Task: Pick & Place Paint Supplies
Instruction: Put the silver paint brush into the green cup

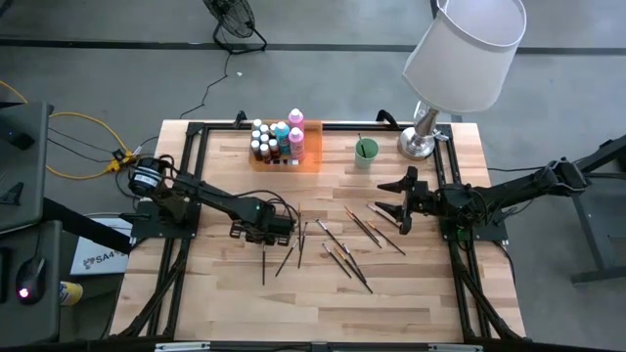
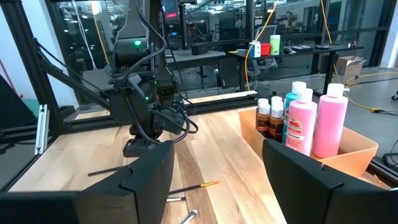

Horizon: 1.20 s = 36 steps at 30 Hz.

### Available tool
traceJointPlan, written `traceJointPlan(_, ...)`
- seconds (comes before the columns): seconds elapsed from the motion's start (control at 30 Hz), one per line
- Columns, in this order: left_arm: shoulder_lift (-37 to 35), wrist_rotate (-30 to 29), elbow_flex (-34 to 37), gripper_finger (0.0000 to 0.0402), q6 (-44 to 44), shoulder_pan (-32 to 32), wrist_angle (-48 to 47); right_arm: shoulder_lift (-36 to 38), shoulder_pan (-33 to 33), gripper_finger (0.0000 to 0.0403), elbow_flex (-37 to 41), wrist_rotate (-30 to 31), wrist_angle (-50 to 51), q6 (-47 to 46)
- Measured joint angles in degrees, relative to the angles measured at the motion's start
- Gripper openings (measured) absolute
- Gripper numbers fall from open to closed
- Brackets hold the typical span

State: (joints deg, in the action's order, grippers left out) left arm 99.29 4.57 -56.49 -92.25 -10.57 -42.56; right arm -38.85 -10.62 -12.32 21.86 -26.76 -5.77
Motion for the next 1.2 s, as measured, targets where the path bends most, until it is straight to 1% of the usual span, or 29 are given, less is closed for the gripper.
traceJointPlan(0.33, 0.04, 0.06, 0.07, 0.0083, -1.26, -1.4, 0.11, 0.0, 0.01, 0.0239, 0.0, -0.01, 0.0, 0.01)
traceJointPlan(1.2, 0.08, 1.17, 0.09, 0.0083, -1.11, -1.55, 0.48, 0.0, 0.01, 0.0239, 0.0, 0.01, 0.02, 0.01)
